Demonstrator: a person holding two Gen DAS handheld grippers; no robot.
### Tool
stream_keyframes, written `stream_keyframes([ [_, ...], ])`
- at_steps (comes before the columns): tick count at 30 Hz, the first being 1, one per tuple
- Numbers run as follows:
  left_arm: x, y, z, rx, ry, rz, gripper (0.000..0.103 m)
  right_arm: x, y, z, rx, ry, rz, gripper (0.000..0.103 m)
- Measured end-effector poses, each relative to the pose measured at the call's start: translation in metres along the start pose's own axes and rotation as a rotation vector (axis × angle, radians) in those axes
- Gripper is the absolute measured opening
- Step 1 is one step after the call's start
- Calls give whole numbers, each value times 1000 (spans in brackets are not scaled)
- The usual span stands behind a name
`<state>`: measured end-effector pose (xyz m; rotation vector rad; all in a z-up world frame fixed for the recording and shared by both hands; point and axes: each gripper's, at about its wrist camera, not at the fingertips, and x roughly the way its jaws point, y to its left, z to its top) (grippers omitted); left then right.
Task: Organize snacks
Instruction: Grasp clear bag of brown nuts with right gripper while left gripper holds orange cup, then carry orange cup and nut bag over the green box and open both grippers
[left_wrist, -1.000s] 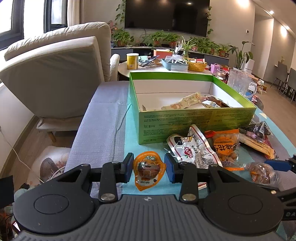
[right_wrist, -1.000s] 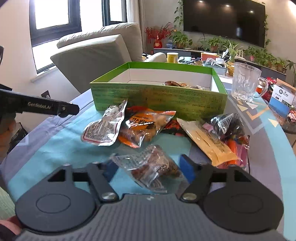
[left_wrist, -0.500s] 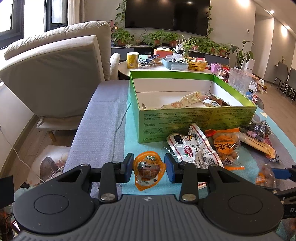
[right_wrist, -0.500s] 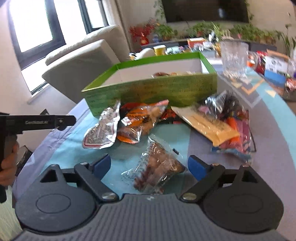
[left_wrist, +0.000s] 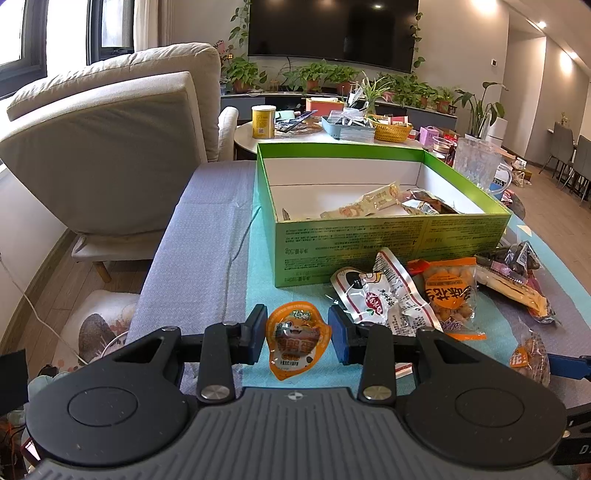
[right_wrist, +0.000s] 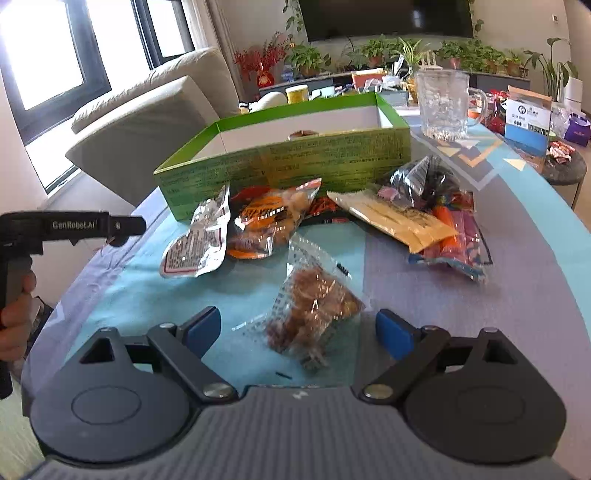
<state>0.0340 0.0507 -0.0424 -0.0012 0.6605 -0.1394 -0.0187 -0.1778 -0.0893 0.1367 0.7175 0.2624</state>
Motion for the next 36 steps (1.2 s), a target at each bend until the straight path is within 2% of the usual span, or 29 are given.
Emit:
stream_keyframes([
  [7, -4, 1, 1, 3, -8, -1, 34, 11, 12, 1, -117, -43, -45, 43],
  [10, -5, 3, 2, -1, -12, 4, 34, 11, 4, 6, -71, -31, 8, 42],
  [17, -6, 3, 4, -8, -17, -3, 34, 5, 5, 9, -78, -54, -4, 42],
  [22, -7, -3, 13, -30, -41, -19, 34, -3, 5, 24, -88, -115, -9, 42],
  [28, -9, -26, 33, -10, -114, -66, 34, -9, 4, 47, -86, -191, -7, 42],
  [32, -5, -38, 47, 12, -150, -81, 34, -12, 4, 67, -99, -256, -15, 42],
  [36, 2, -41, 63, -9, -173, -86, 34, -9, 4, 93, -83, -320, -9, 42],
])
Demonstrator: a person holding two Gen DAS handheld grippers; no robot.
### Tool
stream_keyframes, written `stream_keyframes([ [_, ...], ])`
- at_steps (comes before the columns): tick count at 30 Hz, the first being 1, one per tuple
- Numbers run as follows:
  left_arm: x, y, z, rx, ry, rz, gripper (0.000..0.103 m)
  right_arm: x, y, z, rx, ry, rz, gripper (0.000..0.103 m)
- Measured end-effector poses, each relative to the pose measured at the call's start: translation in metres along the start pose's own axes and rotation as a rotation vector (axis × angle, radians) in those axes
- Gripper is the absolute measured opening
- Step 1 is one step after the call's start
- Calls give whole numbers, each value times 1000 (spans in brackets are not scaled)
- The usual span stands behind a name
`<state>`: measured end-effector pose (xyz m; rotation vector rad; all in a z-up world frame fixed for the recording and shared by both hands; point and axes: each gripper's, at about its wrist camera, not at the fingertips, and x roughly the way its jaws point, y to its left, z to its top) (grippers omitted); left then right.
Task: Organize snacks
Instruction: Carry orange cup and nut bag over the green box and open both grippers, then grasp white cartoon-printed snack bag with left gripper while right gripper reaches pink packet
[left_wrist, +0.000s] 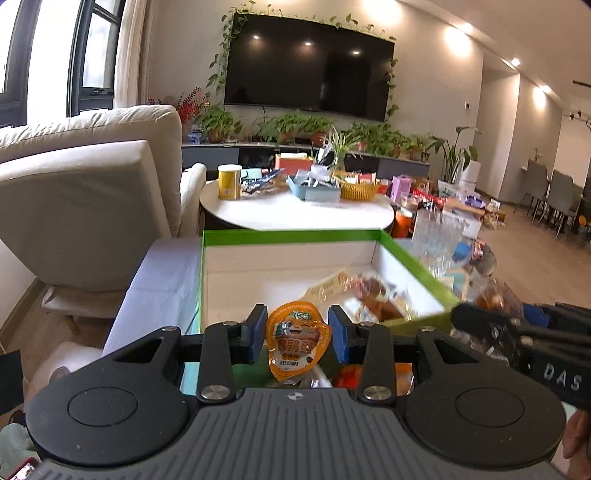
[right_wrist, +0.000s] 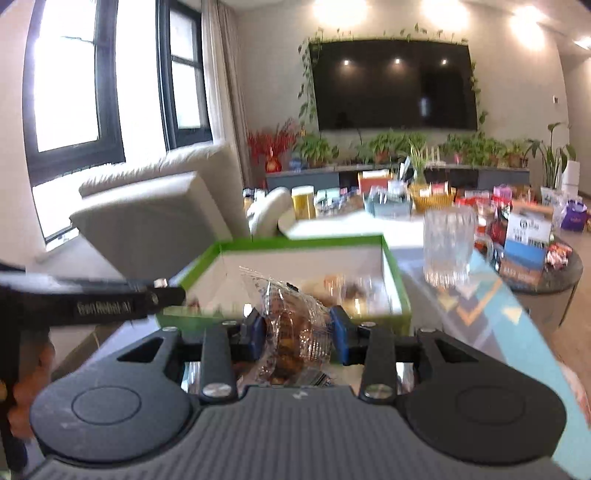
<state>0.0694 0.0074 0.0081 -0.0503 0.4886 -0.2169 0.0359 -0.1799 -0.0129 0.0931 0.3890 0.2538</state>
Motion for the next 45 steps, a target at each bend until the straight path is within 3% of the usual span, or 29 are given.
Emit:
stream_keyframes([
  [8, 27, 2, 20, -34, -27, 4, 34, 35, -5, 26, 2, -39, -29, 42],
  [18, 81, 18, 36, -68, -10, 33, 34, 87, -13, 30, 6, 11, -55, 42],
  [27, 118, 24, 27, -74, 52, 42, 34, 115, -17, 22, 6, 64, -82, 42],
  [37, 123, 21, 20, -55, 123, 32, 35, 121, -14, 17, 10, 152, -114, 43],
  [40, 120, 21, 20, -51, 128, 39, 44, 115, -14, 17, 23, 146, -115, 43],
  [45, 110, 22, 18, -40, 130, 44, 46, 105, -13, 19, 29, 124, -122, 43],
])
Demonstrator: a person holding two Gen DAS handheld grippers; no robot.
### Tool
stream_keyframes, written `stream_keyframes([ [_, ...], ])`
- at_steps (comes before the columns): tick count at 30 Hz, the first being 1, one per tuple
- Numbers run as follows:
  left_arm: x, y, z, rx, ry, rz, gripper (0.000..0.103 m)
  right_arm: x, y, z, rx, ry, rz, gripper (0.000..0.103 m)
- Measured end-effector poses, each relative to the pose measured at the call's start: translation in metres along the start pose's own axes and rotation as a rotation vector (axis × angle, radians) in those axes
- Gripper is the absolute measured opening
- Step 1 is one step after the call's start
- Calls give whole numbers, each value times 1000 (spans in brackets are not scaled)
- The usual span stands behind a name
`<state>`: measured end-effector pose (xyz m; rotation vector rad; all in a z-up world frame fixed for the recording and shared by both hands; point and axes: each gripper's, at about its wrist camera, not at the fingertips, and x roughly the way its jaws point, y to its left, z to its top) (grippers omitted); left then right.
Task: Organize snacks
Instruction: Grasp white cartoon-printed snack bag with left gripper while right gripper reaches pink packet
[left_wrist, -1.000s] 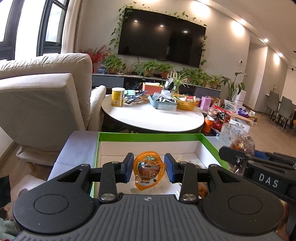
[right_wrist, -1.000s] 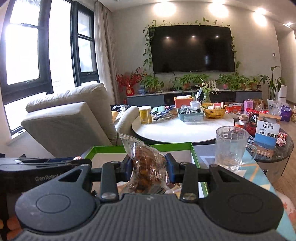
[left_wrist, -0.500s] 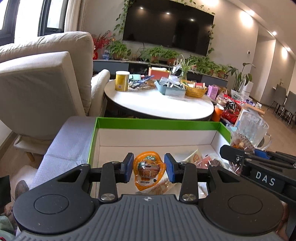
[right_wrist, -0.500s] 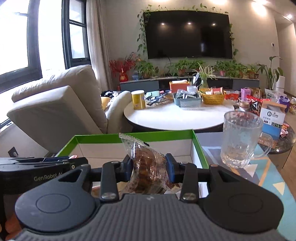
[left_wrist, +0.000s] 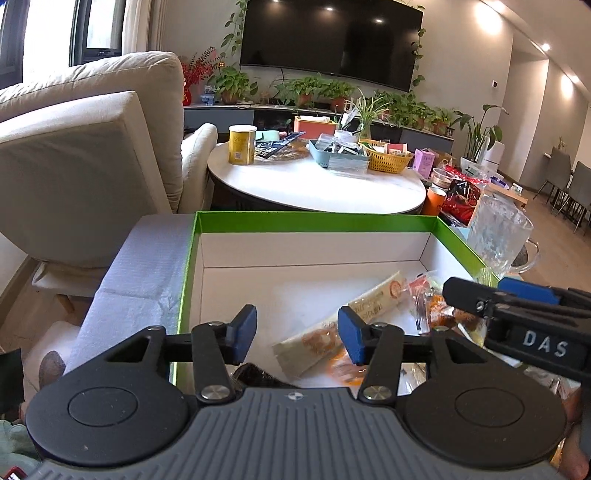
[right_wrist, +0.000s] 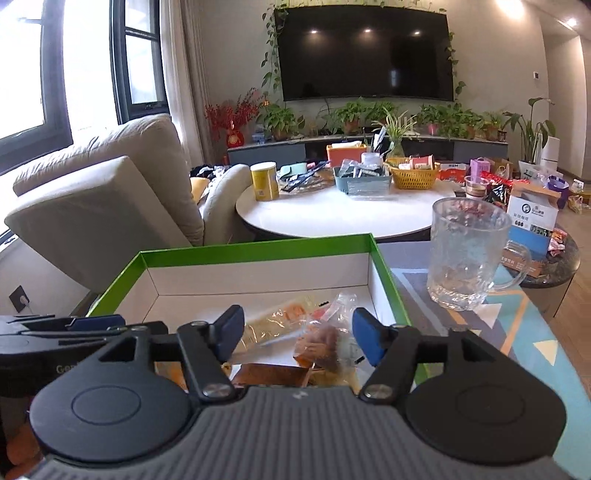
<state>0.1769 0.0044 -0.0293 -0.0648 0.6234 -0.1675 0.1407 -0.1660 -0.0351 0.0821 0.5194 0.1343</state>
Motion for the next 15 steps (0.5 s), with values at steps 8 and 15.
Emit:
stream_keyframes([
  [8, -15, 9, -21, 4, 21, -13, 49, -18, -4, -5, 28, -4, 20, 43],
  [15, -38, 18, -33, -23, -1, -50, 53, -37, -7, -14, 40, -5, 22, 43],
])
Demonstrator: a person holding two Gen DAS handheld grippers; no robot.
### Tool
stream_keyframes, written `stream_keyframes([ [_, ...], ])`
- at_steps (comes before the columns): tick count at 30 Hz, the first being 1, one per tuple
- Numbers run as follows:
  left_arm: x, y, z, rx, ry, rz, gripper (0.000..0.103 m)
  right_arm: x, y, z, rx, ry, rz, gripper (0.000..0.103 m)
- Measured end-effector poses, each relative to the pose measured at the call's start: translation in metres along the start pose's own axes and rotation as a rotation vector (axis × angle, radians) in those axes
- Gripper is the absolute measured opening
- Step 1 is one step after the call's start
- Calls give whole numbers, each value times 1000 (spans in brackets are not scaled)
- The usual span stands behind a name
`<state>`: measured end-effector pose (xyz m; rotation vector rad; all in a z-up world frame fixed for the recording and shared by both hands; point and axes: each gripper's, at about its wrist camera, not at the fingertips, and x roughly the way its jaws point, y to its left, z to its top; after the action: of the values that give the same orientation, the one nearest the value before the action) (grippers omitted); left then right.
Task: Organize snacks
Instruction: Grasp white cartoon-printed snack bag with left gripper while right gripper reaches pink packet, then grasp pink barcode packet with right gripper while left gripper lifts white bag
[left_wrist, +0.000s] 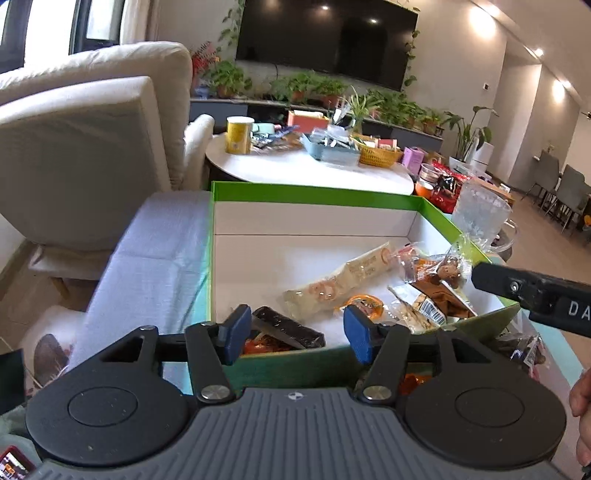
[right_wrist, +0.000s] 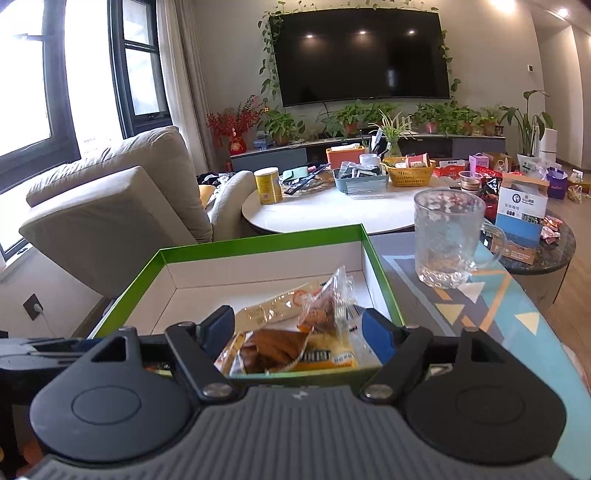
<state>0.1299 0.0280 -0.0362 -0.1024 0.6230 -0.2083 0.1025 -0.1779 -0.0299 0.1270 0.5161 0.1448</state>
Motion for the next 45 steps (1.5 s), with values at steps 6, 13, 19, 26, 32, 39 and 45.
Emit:
stream_keyframes([
  [6, -32, 6, -8, -5, -50, -4, 54, -13, -5, -11, 3, 10, 6, 43],
  [13, -45, -1, -26, -28, 26, -61, 59, -27, -12, -30, 17, 34, 3, 43],
  [19, -23, -26, -47, 1, 145, -40, 59, -41, -20, -41, 28, 42, -11, 43],
  [26, -6, -20, -39, -191, 212, -29, 59, -53, -27, -51, -16, 33, -50, 43],
  [32, -2, -34, -41, -165, 197, 26, 62, -43, -37, -71, -61, 94, -70, 43],
  [39, -1, -36, -47, -102, 193, 33, 51, -35, -46, -78, -60, 121, -89, 43],
  [45, -13, -33, -50, -82, 160, 3, 49, -35, -57, -81, -38, 125, -110, 43],
])
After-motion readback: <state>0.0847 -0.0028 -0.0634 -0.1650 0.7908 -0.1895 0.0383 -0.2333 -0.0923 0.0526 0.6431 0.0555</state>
